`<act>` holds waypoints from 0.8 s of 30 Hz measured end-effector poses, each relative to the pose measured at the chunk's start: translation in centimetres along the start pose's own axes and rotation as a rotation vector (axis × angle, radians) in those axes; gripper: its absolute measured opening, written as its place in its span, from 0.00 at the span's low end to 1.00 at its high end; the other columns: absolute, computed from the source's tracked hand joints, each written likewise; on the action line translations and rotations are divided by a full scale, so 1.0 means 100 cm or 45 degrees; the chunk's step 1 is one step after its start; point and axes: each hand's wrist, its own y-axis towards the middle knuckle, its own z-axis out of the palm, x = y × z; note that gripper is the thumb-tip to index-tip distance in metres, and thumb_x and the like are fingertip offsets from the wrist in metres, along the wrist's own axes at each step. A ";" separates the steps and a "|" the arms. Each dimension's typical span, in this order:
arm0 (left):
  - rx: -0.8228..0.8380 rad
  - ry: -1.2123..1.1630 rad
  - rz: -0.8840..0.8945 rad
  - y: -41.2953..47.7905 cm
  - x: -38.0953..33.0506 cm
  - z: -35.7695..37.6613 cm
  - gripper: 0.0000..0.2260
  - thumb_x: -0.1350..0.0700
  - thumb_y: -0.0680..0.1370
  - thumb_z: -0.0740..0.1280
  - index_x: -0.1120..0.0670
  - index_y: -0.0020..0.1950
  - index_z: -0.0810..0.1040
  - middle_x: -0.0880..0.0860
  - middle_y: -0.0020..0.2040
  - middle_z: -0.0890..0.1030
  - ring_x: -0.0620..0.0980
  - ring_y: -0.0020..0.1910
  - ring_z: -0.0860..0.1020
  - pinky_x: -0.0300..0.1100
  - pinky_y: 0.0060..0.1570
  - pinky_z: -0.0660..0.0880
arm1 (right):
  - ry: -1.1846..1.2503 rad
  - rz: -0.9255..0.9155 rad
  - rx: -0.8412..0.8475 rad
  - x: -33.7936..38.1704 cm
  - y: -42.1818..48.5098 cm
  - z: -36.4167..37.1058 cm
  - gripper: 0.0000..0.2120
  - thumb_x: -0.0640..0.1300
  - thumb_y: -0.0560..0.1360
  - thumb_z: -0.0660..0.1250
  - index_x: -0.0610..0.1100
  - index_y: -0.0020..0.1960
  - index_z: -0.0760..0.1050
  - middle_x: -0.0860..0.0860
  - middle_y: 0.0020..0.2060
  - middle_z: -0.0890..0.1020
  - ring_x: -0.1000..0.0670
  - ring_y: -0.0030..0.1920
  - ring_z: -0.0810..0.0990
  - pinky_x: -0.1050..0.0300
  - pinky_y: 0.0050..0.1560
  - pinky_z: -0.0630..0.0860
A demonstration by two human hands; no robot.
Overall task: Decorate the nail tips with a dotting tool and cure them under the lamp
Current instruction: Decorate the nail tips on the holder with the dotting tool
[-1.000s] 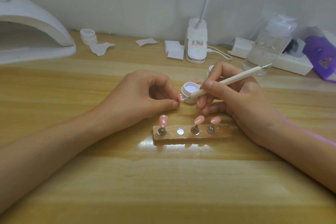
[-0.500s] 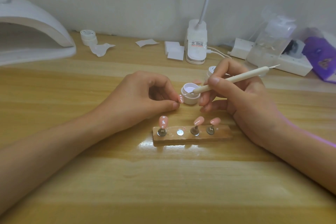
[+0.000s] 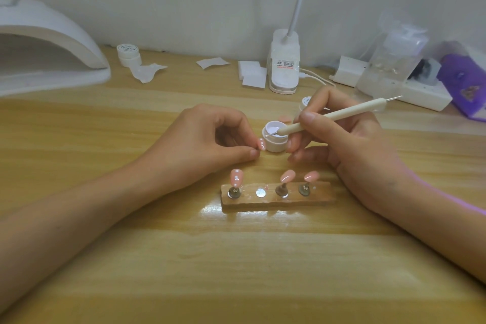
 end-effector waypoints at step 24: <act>0.002 -0.029 0.006 0.000 0.000 0.000 0.09 0.59 0.70 0.76 0.46 0.36 0.82 0.40 0.32 0.81 0.35 0.31 0.77 0.24 0.33 0.69 | -0.026 0.074 0.014 -0.001 0.000 0.001 0.08 0.46 0.73 0.68 0.45 0.38 0.72 0.44 0.33 0.83 0.50 0.33 0.81 0.60 0.36 0.79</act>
